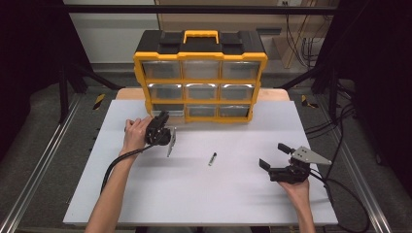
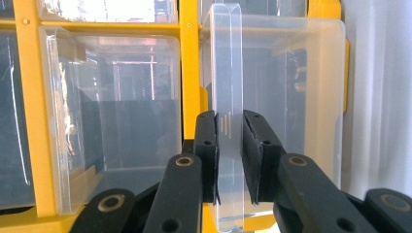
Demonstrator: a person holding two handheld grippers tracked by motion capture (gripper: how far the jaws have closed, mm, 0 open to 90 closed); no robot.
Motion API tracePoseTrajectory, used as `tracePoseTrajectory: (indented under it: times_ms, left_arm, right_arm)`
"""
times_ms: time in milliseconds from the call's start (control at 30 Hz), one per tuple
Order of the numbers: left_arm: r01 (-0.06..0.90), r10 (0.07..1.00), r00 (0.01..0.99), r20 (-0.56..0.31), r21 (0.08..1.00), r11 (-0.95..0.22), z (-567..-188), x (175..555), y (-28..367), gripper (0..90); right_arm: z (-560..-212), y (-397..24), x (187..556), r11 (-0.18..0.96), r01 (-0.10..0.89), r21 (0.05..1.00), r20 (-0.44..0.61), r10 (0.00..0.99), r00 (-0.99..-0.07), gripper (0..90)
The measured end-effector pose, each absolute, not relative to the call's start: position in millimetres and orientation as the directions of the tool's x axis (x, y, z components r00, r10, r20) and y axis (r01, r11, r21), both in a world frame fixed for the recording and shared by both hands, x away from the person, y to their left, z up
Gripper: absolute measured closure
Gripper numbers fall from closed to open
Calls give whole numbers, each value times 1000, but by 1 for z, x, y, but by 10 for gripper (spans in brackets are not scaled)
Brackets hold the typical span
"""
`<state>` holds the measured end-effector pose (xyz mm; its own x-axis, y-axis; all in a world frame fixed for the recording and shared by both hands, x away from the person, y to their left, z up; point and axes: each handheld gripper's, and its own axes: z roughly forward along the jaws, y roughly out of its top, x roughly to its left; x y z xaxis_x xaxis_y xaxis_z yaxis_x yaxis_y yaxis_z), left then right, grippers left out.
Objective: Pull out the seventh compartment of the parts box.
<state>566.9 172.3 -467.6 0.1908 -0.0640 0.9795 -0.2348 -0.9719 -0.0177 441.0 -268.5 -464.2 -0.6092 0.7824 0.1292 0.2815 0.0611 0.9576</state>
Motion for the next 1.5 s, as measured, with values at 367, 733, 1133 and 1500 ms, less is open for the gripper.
tracePoseTrajectory:
  times_ms: [367,733,1133,1500]
  left_arm:
    - [-234,-69,189,979,-23,-972,-468,561,172,769]
    - [-239,-64,187,980,-18,-971,-468,556,173,770]
    - [-239,-62,181,982,-17,-971,-469,551,173,771]
    - [-251,-63,177,982,-17,-968,-470,544,176,771]
  right_arm:
    - [-464,-269,441,62,276,959,125,782,-611,4]
    - [-464,-268,441,61,276,959,126,783,-609,4]
    - [-464,-269,441,63,273,960,122,784,-609,5]
    - [-464,-269,441,61,276,959,126,783,-609,5]
